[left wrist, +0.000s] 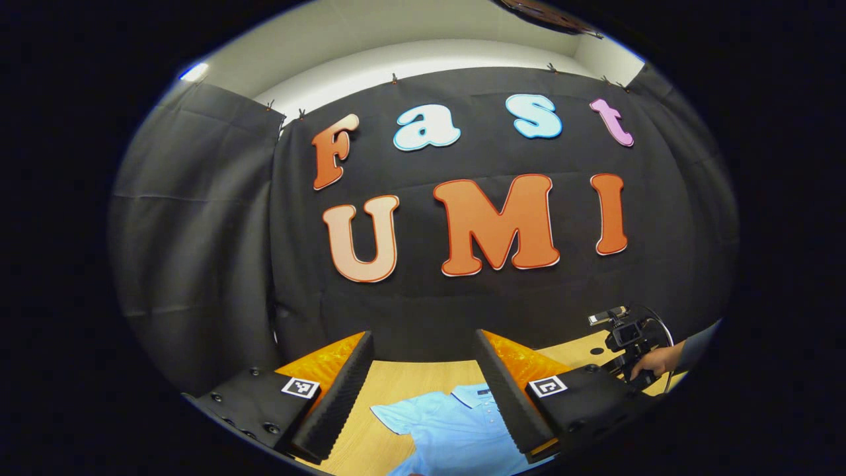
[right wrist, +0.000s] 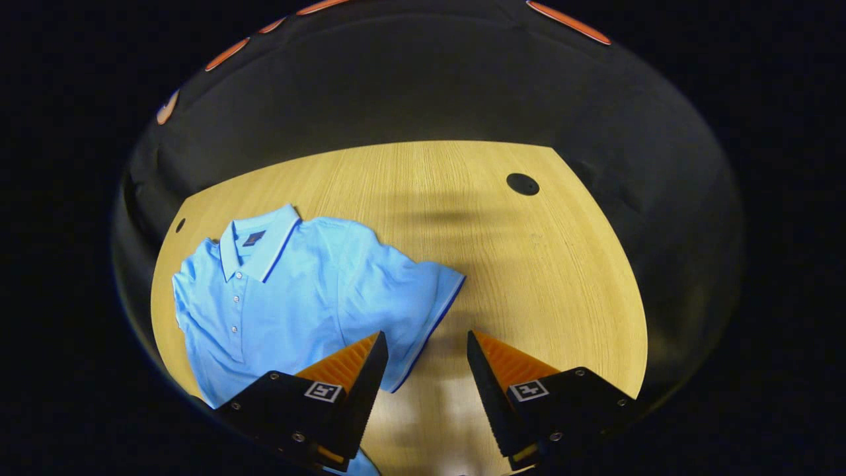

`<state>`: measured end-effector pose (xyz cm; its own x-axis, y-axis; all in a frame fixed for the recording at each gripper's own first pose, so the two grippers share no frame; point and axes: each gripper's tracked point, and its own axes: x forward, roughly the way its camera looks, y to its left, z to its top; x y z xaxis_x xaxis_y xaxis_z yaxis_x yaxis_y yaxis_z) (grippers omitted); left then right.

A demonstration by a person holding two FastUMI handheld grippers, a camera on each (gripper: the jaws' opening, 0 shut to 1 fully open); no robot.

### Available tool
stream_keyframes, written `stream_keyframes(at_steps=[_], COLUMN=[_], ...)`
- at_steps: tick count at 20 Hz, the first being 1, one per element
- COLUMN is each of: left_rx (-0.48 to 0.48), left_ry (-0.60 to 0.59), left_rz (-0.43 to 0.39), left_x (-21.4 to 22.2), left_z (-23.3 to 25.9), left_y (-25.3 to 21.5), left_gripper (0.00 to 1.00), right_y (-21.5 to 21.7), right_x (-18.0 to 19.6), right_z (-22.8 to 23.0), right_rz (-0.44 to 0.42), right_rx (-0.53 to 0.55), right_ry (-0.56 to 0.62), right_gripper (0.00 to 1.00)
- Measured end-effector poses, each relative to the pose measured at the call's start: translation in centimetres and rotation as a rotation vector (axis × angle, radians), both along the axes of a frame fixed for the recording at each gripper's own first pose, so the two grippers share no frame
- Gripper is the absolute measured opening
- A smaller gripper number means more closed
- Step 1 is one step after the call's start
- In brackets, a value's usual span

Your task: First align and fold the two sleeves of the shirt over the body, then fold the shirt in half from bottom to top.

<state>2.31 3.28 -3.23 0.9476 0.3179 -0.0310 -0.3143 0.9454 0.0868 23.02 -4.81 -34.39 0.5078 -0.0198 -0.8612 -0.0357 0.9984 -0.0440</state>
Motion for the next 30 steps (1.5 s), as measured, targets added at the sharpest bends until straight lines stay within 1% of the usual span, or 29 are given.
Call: stream_keyframes(at_steps=[3, 4, 5, 6, 7, 8, 9, 11, 13, 14, 16, 18, 19, 20, 21, 23, 24, 27, 29, 30], left_rx=[-0.005, -0.002, 0.002, 0.007, 0.010, 0.012, 0.014, 0.020, 0.025, 0.027, 0.026, 0.023, 0.025, 0.027, 0.030, 0.026, 0.022, 0.018, 0.039, 0.036], left_ry=[0.014, 0.017, 0.017, 0.019, 0.022, 0.025, 0.028, 0.032, 0.032, 0.034, 0.037, 0.038, 0.038, 0.038, 0.038, 0.040, 0.044, 0.056, 0.053, 0.068], left_rz=[0.038, 0.045, 0.051, 0.055, 0.058, 0.060, 0.064, 0.076, 0.089, 0.094, 0.102, 0.107, 0.110, 0.110, 0.113, 0.121, 0.128, 0.148, 0.187, 0.190], left_x=[-0.2, -0.3, -0.3, -0.3, -0.1, -0.1, -0.1, -0.2, -0.5, -0.6, -0.7, -0.7, -0.8, -0.9, -1.0, -0.9, -1.1, -1.3, -1.4, -1.9], left_z=[-0.5, -0.5, -0.3, -0.5, -0.4, -0.4, -0.4, -0.4, -0.3, -0.4, -0.5, -0.5, -0.4, -0.4, -0.4, -0.5, -0.7, -0.9, -1.3, -1.7], left_y=[1.0, 1.0, 1.1, 1.1, 1.1, 1.0, 1.0, 1.2, 1.4, 1.5, 1.5, 1.5, 1.5, 1.4, 1.4, 1.5, 1.6, 2.1, 3.1, 3.6], left_gripper=[0.99, 0.99, 0.99, 0.99, 0.99, 0.99, 0.99, 0.99, 0.99, 1.00, 0.99, 0.99, 0.99, 0.99, 0.99, 1.00, 1.00, 1.00, 0.99, 1.00], right_y=[0.1, 0.6, 0.8, 1.0, 1.1, 1.3, 1.4, 1.6, 1.4, 1.4, 1.6, 1.7, 2.1, 2.9, 3.4, 4.3, 5.1, 7.2, 9.4, 10.7], right_x=[0.9, 1.1, 1.3, 1.5, 1.7, 1.7, 1.9, 1.9, 1.7, 2.2, 2.2, 2.3, 2.3, 2.2, 2.6, 3.5, 3.7, 4.1, 3.9, 3.9], right_z=[-0.9, -1.2, -1.4, -1.7, -2.0, -2.4, -2.6, -3.1, -3.3, -3.6, -3.5, -3.3, -3.1, -2.3, -1.6, 0.0, 0.7, 1.9, 3.1, 3.7], right_rz=[0.013, 0.010, 0.003, -0.004, -0.010, -0.018, -0.026, -0.055, -0.083, -0.090, -0.116, -0.136, -0.152, -0.163, -0.168, -0.149, -0.140, -0.115, -0.072, -0.057], right_rx=[-0.029, -0.024, -0.017, -0.012, -0.014, -0.013, -0.008, 0.008, 0.024, 0.034, 0.054, 0.098, 0.148, 0.222, 0.271, 0.324, 0.361, 0.418, 0.474, 0.500], right_ry=[0.037, 0.054, 0.067, 0.077, 0.089, 0.101, 0.108, 0.130, 0.155, 0.148, 0.154, 0.159, 0.171, 0.181, 0.167, 0.112, 0.105, 0.083, 0.078, 0.075], right_gripper=[0.71, 0.71, 0.64, 0.61, 0.61, 0.58, 0.57, 0.51, 0.39, 0.29, 0.19, 0.13, 0.11, 0.10, 0.09, 0.09, 0.09, 0.09, 0.09, 0.09])
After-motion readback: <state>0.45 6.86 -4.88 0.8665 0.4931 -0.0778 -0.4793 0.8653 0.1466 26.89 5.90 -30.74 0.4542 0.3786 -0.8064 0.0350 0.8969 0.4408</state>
